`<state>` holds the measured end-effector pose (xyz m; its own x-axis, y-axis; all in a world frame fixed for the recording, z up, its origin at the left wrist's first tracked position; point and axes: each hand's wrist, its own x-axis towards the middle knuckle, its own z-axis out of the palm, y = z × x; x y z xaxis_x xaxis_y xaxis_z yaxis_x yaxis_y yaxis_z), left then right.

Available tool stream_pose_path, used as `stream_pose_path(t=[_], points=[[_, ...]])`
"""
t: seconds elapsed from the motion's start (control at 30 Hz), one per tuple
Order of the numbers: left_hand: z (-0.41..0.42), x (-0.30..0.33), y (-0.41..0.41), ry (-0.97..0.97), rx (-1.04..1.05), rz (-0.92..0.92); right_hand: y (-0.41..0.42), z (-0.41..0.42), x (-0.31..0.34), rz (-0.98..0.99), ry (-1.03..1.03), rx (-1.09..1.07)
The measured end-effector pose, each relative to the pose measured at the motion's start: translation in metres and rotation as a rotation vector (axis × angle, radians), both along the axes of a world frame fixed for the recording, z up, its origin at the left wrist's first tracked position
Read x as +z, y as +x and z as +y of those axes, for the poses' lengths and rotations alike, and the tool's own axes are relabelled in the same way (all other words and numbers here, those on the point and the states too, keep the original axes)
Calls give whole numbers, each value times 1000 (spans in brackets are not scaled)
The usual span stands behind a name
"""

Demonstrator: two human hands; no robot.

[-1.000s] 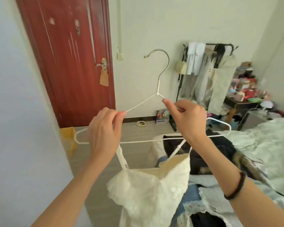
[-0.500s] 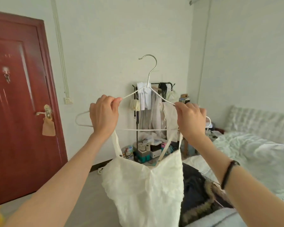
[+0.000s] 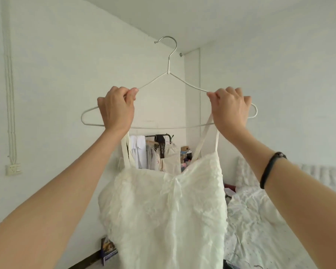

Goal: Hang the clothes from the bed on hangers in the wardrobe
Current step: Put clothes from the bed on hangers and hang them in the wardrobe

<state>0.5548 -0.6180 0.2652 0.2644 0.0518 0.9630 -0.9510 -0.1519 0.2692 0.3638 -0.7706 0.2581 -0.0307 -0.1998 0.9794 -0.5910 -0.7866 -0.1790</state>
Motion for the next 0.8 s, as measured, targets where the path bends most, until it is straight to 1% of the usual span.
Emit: stream_pose_path(t=[0.1,0.17,0.27,0.37,0.57,0.67,0.8], points=[[-41,16,15,-3,-47,-12,9,-31,14,-36,-16,-44],[-70,19,24,13,-85,-2,12,-52,17,-22,15,-69],[-114,11,37,57,-154,21,18,-86,10,9,64,-92],[-157,-13,52,123,-224,52,25,-117,-15,36,135,-110],[-235,-98,92,281,-347,121,52,-172,-96,83,299,-146],[-272,-157,119,386,-422,167,73,-193,-157,82,398,-174],[-316,-240,156,595,-575,243,99,-211,-247,89,578,-242]])
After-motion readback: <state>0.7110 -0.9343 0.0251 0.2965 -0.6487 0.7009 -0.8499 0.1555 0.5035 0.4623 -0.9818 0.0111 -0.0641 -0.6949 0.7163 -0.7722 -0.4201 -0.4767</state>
